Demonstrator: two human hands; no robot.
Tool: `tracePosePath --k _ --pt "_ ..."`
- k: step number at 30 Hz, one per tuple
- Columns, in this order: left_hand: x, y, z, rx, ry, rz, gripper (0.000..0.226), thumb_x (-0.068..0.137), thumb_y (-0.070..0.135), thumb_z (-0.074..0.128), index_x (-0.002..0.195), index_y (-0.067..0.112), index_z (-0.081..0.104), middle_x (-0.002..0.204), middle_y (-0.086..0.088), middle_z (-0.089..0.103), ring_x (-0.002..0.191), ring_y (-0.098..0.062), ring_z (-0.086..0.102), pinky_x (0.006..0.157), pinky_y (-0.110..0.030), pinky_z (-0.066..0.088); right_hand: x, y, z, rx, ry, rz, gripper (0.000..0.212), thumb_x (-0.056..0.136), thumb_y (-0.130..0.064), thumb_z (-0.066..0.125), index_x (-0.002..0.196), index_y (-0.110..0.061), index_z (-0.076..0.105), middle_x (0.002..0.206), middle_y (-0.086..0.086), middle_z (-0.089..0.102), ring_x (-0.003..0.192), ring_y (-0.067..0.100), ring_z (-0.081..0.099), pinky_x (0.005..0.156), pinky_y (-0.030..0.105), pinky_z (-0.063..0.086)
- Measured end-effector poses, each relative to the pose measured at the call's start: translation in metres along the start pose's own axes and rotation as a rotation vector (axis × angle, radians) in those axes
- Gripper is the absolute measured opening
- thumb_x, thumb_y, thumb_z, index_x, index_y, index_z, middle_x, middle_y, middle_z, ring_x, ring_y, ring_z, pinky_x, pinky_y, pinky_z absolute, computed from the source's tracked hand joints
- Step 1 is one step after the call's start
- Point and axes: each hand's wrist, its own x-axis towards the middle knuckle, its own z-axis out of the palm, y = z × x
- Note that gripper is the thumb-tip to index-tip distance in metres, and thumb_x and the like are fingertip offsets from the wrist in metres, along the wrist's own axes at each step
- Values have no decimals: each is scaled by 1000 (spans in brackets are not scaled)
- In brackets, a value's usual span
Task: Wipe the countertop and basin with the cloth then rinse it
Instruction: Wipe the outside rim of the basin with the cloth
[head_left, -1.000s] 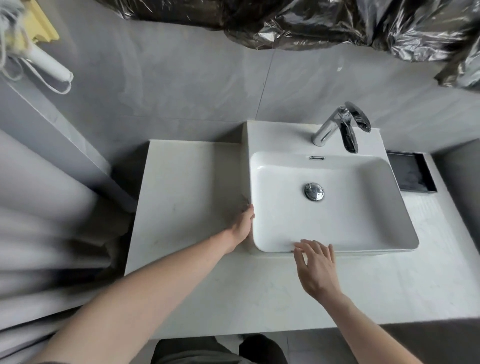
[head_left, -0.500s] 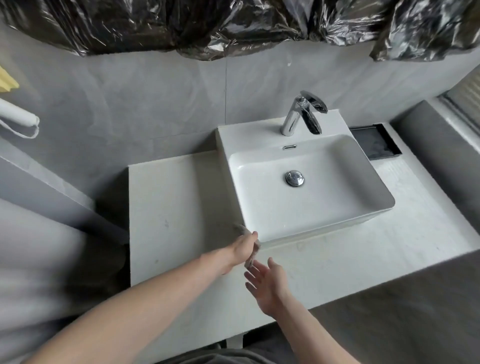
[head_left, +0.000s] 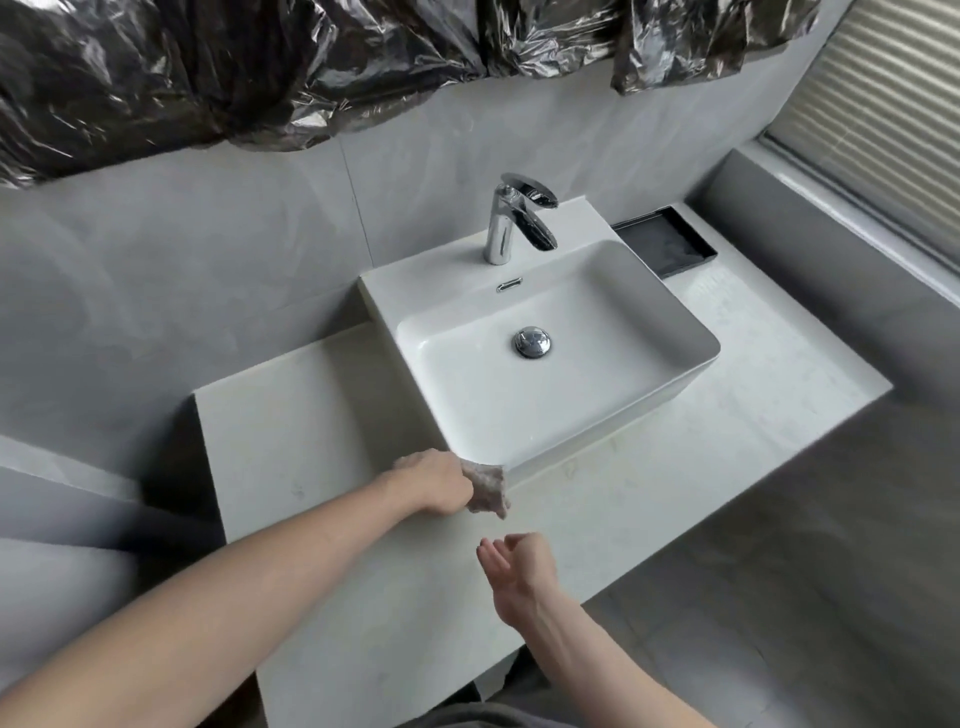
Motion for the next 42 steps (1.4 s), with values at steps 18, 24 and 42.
tracePosePath --k 18,24,42 --pt "31 -28 -8 -516 211 -150 56 92 40 50 144 21 46 143 -8 57 130 -33 53 107 -37 44 3 -103 48 -112 -107 -193 19 66 5 39 67 -14 42 56 5 37 51 14 24 50 23 13" --pt "46 -7 7 -688 259 -198 46 97 29 50 137 4 44 133 -16 59 122 -36 56 99 -39 47 -4 -54 65 -265 -119 -140 25 68 -8 58 91 -1 52 60 15 56 54 30 53 57 32 52" --pt "60 3 18 -834 371 -240 44 95 13 47 139 11 46 122 -10 60 103 -29 54 80 -28 39 22 -155 45 -473 -60 -295 38 65 -15 55 101 -3 50 71 15 52 54 29 48 51 35 38"
